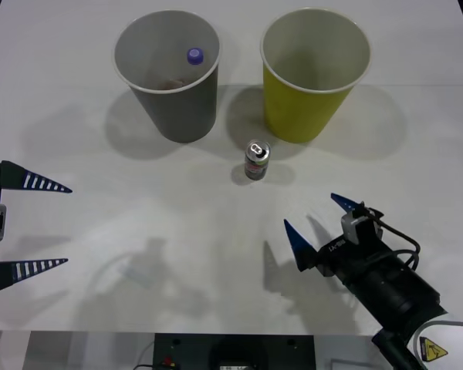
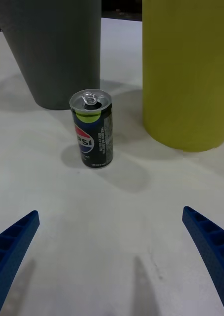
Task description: Put the can into the green bin and the plastic bottle into the gray bin
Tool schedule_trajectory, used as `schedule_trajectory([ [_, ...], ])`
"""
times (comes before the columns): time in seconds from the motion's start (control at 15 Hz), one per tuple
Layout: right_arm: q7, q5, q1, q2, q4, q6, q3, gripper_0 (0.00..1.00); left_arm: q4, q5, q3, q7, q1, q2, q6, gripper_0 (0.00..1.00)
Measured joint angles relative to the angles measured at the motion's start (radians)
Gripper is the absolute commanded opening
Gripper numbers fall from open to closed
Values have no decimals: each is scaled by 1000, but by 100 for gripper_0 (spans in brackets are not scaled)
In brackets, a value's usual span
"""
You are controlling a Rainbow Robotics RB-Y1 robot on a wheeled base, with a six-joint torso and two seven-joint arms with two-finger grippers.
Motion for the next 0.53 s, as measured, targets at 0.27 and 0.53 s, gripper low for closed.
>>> schedule_trajectory([
  [0.27, -87, 10, -42, 111, 121, 36, 23, 100, 0, 0, 0, 0, 0, 0, 0, 100],
  [0.53, -196, 22, -113, 227, 272, 122, 109, 100, 0, 0, 0, 0, 0, 0, 0, 100],
])
